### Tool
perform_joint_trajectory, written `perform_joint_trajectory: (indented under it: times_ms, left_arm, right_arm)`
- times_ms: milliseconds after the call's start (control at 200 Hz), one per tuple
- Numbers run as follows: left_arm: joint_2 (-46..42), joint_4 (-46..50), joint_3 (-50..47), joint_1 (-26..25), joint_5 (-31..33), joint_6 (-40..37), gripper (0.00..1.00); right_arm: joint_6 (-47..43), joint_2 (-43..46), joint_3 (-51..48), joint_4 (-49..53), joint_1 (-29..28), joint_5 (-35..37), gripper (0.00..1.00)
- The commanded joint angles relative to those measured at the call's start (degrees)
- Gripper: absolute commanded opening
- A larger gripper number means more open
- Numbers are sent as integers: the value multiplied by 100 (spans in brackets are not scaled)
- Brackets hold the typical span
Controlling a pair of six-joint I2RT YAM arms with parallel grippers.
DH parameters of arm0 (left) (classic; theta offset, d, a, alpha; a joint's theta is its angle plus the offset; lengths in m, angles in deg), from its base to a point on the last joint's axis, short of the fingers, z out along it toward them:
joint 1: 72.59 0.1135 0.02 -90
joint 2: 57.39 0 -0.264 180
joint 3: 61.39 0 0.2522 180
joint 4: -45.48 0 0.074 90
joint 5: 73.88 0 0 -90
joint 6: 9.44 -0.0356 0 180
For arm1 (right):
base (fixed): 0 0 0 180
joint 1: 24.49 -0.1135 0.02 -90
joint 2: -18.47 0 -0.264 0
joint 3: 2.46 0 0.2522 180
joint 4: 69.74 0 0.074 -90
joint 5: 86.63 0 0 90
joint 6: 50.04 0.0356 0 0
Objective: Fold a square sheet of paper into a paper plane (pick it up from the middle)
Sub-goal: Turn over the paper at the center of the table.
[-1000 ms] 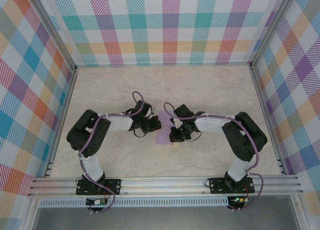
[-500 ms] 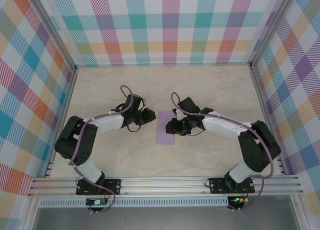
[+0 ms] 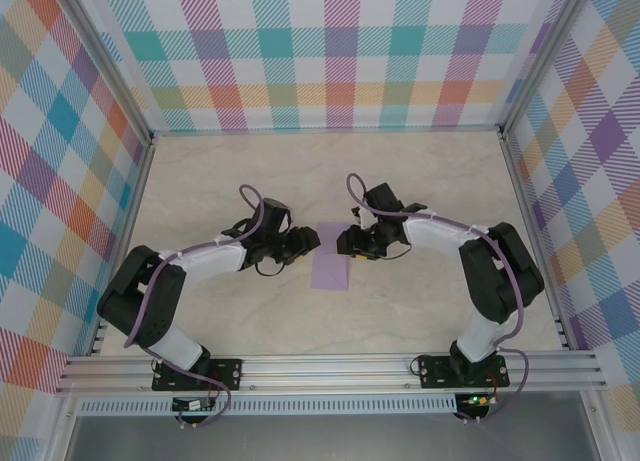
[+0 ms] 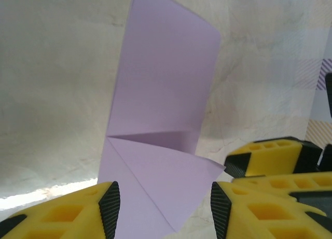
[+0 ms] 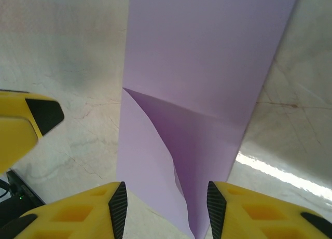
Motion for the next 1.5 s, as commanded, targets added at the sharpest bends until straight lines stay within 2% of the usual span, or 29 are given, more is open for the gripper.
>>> perform_joint_trajectory:
  times_ms: [0,85,215,315,615,1125,1495]
  left_arm:
    - [167,-569,-151,-118,-287,434,51]
    - [304,-777,-194,-186,-372,566,51]
    - [405,-929,-260,-235,-457,632,49]
    - [427,-1010,-304,-250,-516,635,48]
    - [642,-1064,-294,-258,-539,638,46]
    - [1290,-1939,-113,-305,-893,1136,39]
    - [1333,-2606,-315,-348,-753,1533,21]
  right_arm:
    - [-455,-259,230,-57,-7,-456,41]
    - [-565,-368,249,-110,0,-537,34]
    - [-612,-476,244,-136,55,-412,16]
    - [-567,-448,133,-294,123,-377,11]
    - [-468,-357,-3,-423,233,-408,10]
    - [-415,-324,-66,-415,294,-428,9]
    - [-349,-284,-154,-437,338,-418,10]
